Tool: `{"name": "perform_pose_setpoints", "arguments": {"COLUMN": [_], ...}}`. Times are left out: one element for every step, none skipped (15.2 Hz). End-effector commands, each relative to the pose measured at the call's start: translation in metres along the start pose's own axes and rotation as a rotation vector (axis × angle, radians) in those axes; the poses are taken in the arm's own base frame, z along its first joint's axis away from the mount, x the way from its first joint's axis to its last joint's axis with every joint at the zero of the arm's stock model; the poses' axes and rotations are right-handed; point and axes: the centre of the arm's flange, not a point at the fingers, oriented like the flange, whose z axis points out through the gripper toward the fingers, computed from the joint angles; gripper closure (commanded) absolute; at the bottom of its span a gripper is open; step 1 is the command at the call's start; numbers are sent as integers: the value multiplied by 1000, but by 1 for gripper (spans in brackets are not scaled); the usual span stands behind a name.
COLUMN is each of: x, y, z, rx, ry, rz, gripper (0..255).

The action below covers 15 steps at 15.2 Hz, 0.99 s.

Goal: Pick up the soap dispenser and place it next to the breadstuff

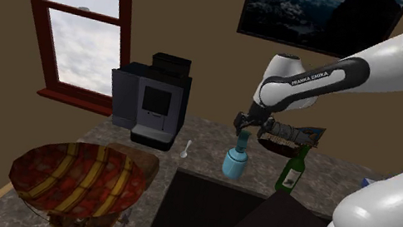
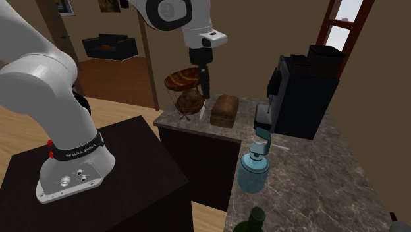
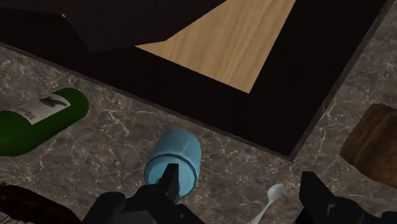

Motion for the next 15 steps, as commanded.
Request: {"name": "perform_pose_setpoints", "arguments": {"x": [11,17,23,30,36,42,48,55,61,68,74,80,87,93,100], "y": [6,9,12,15,18,22,26,29,33,38,42,46,51,56,61], "z": [21,31,41,51,61,71,81,91,100,110,119,129,138,147,156], "rx": [-9,-15,-20,-26,-31,-37,-42,-48,-53,-59,-64,-70,-75,-81,-86], "ry": [22,32,41,51,60,69,79,88,97,107,116,126,135,144,154], "rz": [37,55,73,91,108,126,144,162,180,198,216,234,252,270,288], "gripper": [0,0,0,0,0,0,0,0,0,0,0,0,0,0,0]}}
